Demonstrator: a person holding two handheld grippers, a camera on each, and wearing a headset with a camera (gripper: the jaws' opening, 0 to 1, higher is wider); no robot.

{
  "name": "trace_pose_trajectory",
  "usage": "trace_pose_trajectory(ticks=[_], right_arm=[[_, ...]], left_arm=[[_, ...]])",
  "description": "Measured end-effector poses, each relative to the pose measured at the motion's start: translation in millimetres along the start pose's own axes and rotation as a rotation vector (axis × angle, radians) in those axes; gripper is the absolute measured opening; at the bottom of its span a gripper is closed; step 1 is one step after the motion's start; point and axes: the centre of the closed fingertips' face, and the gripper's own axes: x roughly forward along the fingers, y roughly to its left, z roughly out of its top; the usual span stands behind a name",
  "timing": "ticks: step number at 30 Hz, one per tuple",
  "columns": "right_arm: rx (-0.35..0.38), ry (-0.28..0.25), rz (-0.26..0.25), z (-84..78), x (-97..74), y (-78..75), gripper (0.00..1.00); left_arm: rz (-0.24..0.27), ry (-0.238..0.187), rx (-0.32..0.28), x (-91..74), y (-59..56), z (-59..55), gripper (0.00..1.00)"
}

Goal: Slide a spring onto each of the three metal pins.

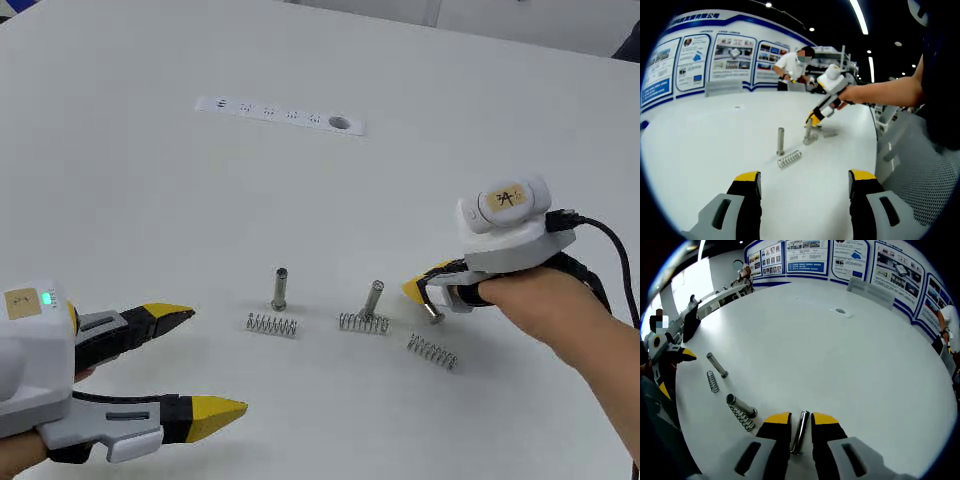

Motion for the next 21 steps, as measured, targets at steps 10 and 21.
trace_pose_trajectory(ticks=[10, 21], right_arm=[[0.024, 0.027, -0.009, -2.7, 4.2, -3.8, 0.14], [0.013, 0.054, -0.005, -5.4, 5.7, -1.2, 0.11]], left_arm=[[-0.002, -0.006, -0.003, 1.7, 0.7, 1.6, 0.72], [-0.002, -0.007, -0.009, 0.9, 1.4, 0.0, 0.71]])
